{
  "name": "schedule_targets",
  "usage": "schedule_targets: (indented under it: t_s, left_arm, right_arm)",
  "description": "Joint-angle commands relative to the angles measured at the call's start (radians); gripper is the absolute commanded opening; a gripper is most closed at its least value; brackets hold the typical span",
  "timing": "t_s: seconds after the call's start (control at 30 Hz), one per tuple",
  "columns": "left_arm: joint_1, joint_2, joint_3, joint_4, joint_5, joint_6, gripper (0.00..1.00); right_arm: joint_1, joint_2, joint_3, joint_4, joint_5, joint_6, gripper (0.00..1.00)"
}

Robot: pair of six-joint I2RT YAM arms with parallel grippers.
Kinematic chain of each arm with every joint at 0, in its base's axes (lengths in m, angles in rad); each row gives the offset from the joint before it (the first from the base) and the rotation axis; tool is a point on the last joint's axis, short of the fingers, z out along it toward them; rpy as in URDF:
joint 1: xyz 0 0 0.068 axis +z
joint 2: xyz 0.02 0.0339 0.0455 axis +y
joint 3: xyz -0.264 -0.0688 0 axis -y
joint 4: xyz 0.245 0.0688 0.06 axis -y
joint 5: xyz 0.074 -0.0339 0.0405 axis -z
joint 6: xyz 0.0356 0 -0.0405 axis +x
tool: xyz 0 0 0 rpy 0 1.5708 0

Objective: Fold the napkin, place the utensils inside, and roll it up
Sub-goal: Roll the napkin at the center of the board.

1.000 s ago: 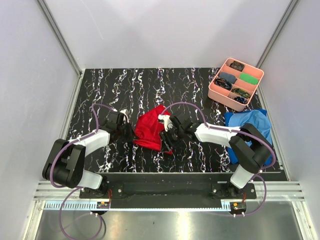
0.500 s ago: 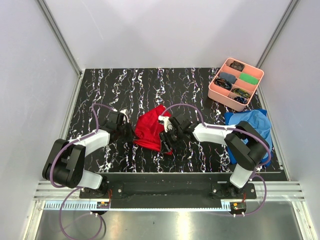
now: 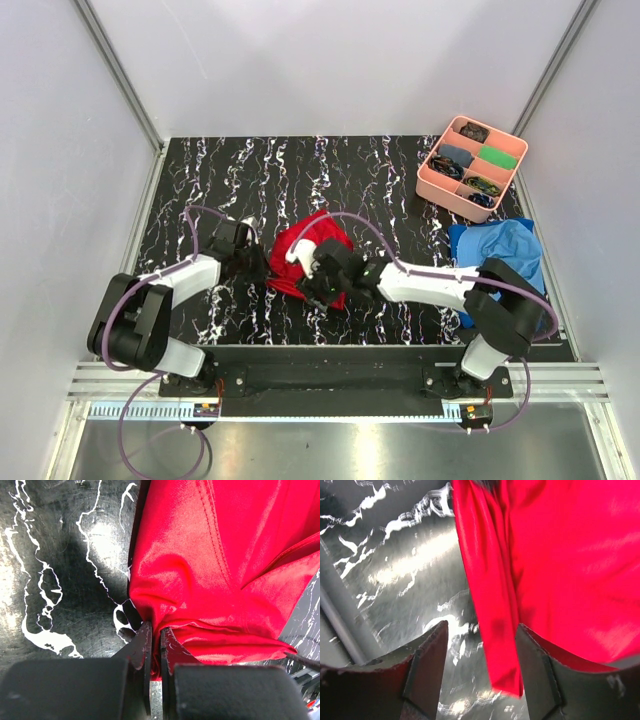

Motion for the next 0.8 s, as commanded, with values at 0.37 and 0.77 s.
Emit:
schedule_targets:
  t_s: [0.37, 0.77]
  left_arm:
    - [0.004, 0.046, 0.015, -0.033, -0.003, 0.033, 0.0]
    - [0.004, 0.045, 0.017, -0.027, 0.006, 0.037, 0.0]
  right_arm:
    - [0.189, 0.251, 0.033, 0.346, 0.404, -0.315, 0.64]
    - [0.18, 0.341, 0.065, 0.303, 0.417, -0.315, 0.49]
